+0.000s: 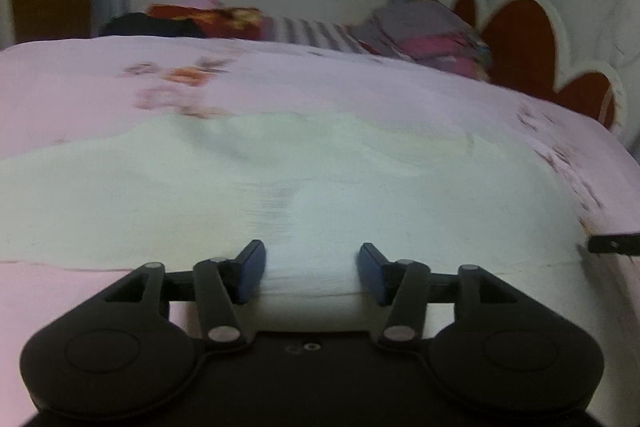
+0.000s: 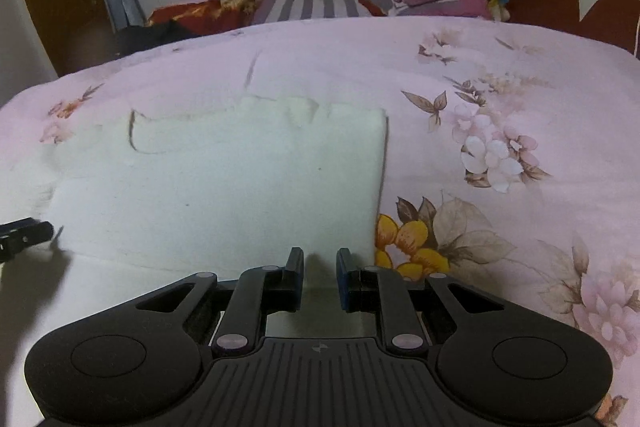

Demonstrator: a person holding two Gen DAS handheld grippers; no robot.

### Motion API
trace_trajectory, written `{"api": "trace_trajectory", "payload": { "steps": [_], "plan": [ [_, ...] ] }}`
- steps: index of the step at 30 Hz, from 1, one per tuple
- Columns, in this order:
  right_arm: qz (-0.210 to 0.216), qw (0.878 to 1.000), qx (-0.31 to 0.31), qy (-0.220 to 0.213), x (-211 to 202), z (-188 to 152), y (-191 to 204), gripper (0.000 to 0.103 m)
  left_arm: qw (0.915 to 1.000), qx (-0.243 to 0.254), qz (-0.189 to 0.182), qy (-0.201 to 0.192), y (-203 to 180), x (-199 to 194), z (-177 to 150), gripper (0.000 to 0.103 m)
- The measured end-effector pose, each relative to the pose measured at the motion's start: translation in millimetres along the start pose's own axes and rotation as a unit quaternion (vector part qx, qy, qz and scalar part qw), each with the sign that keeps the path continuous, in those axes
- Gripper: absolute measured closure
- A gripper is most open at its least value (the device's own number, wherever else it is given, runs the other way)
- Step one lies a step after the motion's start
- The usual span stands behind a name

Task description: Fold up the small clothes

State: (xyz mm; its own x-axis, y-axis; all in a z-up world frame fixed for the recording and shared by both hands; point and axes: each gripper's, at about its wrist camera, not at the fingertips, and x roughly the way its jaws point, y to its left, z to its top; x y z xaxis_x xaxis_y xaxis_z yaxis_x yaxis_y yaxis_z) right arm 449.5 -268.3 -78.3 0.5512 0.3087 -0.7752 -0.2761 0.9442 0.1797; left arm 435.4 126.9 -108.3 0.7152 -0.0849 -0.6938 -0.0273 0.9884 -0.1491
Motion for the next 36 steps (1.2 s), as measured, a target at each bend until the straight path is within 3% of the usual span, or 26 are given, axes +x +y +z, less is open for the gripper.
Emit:
{"api": "trace_trajectory", "payload": {
  "steps": [3, 6, 9, 11, 15, 17, 21, 23, 25, 28, 30, 33, 36],
  "plan": [
    [0.003, 1.000, -0.006, -0.007, -8, -1, 10, 0.086, 0.9989, -0.028, 0.029, -0.026, 34, -23, -7, 0.038],
    [0.008, 1.000, -0.002, -0.018, -13, -2, 18, 0.086, 0.9943, -0.074, 0.061, -0.046, 83, -47, -17, 0.039],
    [0.017, 1.000, 0.001, -0.023, -13, -2, 28, 0.086, 0.9851, -0.122, 0.104, -0.062, 140, -68, -29, 0.042],
    [0.019, 0.999, 0.005, -0.029, -12, -2, 34, 0.086, 0.9745, -0.174, 0.122, -0.072, 182, -81, -38, 0.042],
    [0.022, 0.999, 0.020, -0.024, -4, -2, 45, 0.086, 0.9336, -0.319, 0.122, -0.109, 263, -99, -53, 0.046],
    [0.019, 0.999, 0.028, -0.014, 2, -3, 49, 0.086, 0.9155, -0.362, 0.120, -0.129, 291, -102, -54, 0.047],
    [0.009, 0.999, 0.042, -0.016, 7, -4, 55, 0.086, 0.8715, -0.453, 0.087, -0.167, 329, -98, -58, 0.047],
    [-0.010, 0.999, 0.042, -0.016, 10, -3, 56, 0.086, 0.8565, -0.475, 0.078, -0.186, 338, -94, -60, 0.047],
    [-0.024, 0.998, 0.057, -0.015, 13, -2, 52, 0.086, 0.8541, -0.476, 0.080, -0.194, 339, -90, -58, 0.049],
    [-0.042, 0.995, 0.082, -0.022, 11, 0, 42, 0.086, 0.8581, -0.468, 0.087, -0.192, 340, -85, -56, 0.065],
    [-0.050, 0.994, 0.090, -0.027, 8, 0, 37, 0.086, 0.8631, -0.465, 0.086, -0.178, 343, -81, -55, 0.098],
    [-0.060, 0.993, 0.097, -0.025, 8, 2, 30, 0.086, 0.8823, -0.429, 0.105, -0.162, 336, -78, -45, 0.100],
    [-0.062, 0.992, 0.108, -0.023, 9, 1, 22, 0.086, 0.8892, -0.412, 0.114, -0.163, 325, -80, -38, 0.100]
  ]
}}
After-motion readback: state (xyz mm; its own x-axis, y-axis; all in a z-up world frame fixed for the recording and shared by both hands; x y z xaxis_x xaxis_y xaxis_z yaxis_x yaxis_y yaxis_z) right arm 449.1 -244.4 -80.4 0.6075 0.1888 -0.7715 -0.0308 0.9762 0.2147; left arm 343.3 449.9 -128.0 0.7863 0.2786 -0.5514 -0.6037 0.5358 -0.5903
